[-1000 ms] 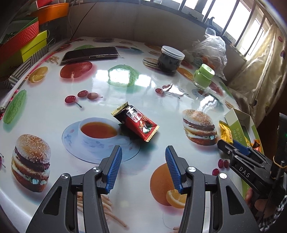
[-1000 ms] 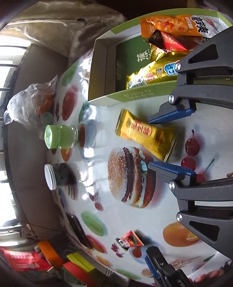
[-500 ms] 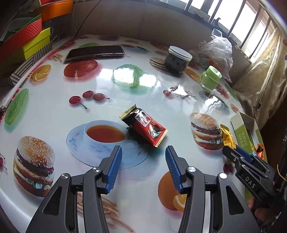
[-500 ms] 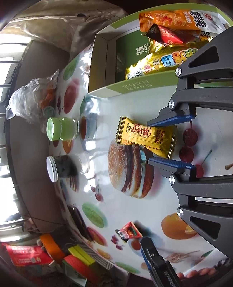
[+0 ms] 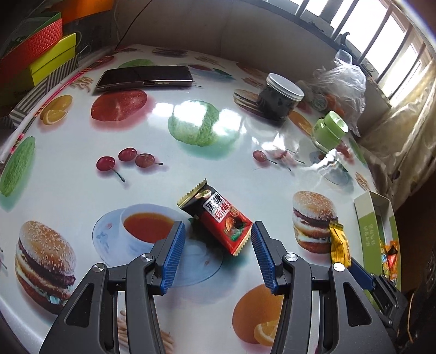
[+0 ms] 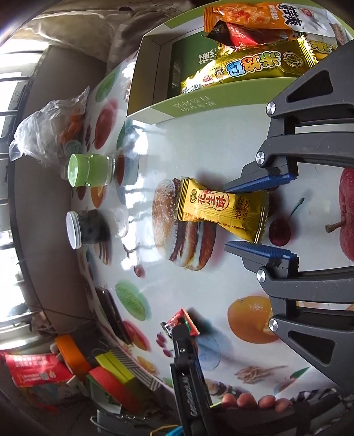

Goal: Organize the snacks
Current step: 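Grasp the yellow pastry with the right tool while the left tool grasps the red-and-black candy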

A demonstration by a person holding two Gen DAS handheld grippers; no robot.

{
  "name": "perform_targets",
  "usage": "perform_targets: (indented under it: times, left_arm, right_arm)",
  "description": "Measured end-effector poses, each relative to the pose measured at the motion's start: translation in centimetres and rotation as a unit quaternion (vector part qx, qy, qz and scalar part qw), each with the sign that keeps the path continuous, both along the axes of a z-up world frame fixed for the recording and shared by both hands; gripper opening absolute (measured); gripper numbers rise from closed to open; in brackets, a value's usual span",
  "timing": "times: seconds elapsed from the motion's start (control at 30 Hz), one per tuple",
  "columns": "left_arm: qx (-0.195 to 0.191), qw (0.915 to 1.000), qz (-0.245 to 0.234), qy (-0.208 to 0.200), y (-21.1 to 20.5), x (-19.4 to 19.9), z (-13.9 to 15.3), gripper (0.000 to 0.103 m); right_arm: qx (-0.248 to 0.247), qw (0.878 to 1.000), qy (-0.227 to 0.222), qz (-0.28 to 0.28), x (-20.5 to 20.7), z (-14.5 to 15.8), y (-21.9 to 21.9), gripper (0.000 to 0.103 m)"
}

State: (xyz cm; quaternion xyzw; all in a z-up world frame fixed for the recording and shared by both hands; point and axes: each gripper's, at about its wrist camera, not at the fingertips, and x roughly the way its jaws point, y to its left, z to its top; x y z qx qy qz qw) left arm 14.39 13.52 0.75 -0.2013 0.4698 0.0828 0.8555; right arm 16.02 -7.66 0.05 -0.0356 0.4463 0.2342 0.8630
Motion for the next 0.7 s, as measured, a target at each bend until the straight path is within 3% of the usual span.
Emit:
perform_targets:
  times: [0.13, 0.33, 0.57, 0.7]
  left_arm:
    - [0.008, 0.9999, 0.008, 0.007, 0.1, 0.9, -0.2, 0.051]
    - [-0.005, 0.9999, 0.010, 0.012, 0.1, 2.0, -0.4, 0.051]
    - [0.026, 0.9995, -0.005, 0.016, -0.8, 2.4, -0.5, 0.051]
    - [0.067, 0.9970, -0.028, 0.026, -1.6, 2.1, -0.6, 0.051]
  right_arm:
    - [0.001, 1.000, -0.007, -0.016, 0.2, 0.2, -0.4, 0.045]
    - [-0.001, 1.000, 0.002, -0.029, 0.7, -0.2, -0.7, 0.047]
    - [-0.007, 1.000, -0.002, -0.025, 0.7, -0.3, -0.3, 0.047]
    - [-0.006, 1.000, -0.003, -0.028, 0.7, -0.3, -0.4, 0.047]
